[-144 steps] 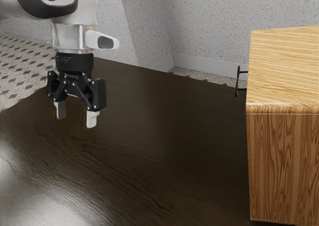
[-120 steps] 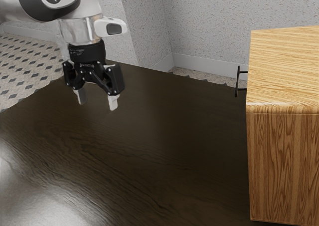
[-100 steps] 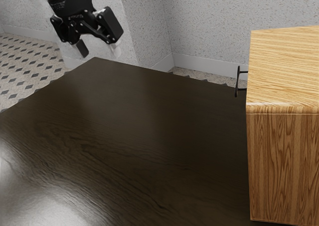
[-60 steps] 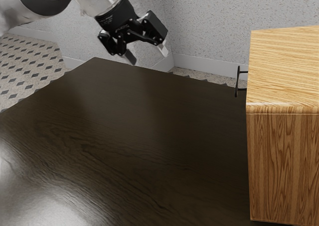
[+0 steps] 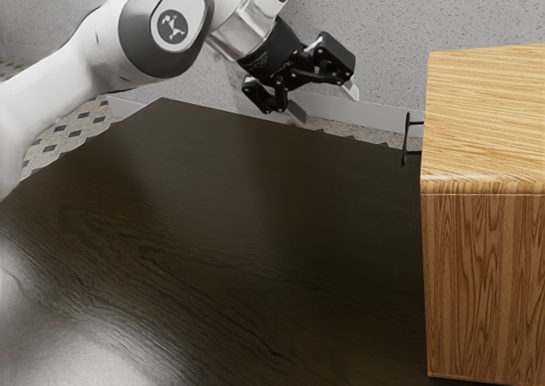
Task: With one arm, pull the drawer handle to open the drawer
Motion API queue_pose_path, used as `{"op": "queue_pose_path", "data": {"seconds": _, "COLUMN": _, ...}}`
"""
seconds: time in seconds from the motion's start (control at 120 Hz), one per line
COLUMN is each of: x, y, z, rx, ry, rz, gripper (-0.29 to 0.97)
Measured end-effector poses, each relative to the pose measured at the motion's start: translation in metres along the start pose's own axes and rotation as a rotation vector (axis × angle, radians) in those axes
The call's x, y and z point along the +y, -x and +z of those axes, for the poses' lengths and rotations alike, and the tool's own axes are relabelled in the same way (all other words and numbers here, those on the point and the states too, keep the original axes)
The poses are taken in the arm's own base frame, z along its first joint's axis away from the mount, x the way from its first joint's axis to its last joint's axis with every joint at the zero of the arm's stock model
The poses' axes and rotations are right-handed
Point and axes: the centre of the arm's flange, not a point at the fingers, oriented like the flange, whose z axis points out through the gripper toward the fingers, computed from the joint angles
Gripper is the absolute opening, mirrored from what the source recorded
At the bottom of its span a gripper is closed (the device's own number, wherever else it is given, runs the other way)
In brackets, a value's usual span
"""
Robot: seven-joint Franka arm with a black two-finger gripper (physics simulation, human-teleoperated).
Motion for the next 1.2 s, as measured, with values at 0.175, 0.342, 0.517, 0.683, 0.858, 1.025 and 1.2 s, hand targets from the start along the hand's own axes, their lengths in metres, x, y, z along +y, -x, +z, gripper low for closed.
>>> {"op": "queue_pose_path", "data": {"seconds": 0.175, "x": 0.012, "y": 0.001, "z": 0.022, "rx": 0.003, "ry": 0.018, "rz": -0.004, "gripper": 0.68}}
{"op": "queue_pose_path", "data": {"seconds": 0.342, "x": 0.011, "y": -0.002, "z": 0.037, "rx": 0.000, "ry": 0.021, "rz": -0.024, "gripper": 0.68}}
{"op": "queue_pose_path", "data": {"seconds": 0.517, "x": 0.017, "y": -0.006, "z": 0.052, "rx": -0.002, "ry": 0.027, "rz": -0.027, "gripper": 0.68}}
{"op": "queue_pose_path", "data": {"seconds": 0.683, "x": 0.022, "y": -0.007, "z": 0.065, "rx": -0.014, "ry": 0.034, "rz": -0.031, "gripper": 0.68}}
{"op": "queue_pose_path", "data": {"seconds": 0.858, "x": 0.024, "y": -0.006, "z": 0.076, "rx": -0.022, "ry": 0.043, "rz": -0.041, "gripper": 0.68}}
{"op": "queue_pose_path", "data": {"seconds": 1.025, "x": 0.022, "y": -0.006, "z": 0.091, "rx": -0.032, "ry": 0.039, "rz": -0.051, "gripper": 0.68}}
{"op": "queue_pose_path", "data": {"seconds": 1.2, "x": 0.023, "y": -0.003, "z": 0.105, "rx": -0.045, "ry": 0.027, "rz": -0.050, "gripper": 0.68}}
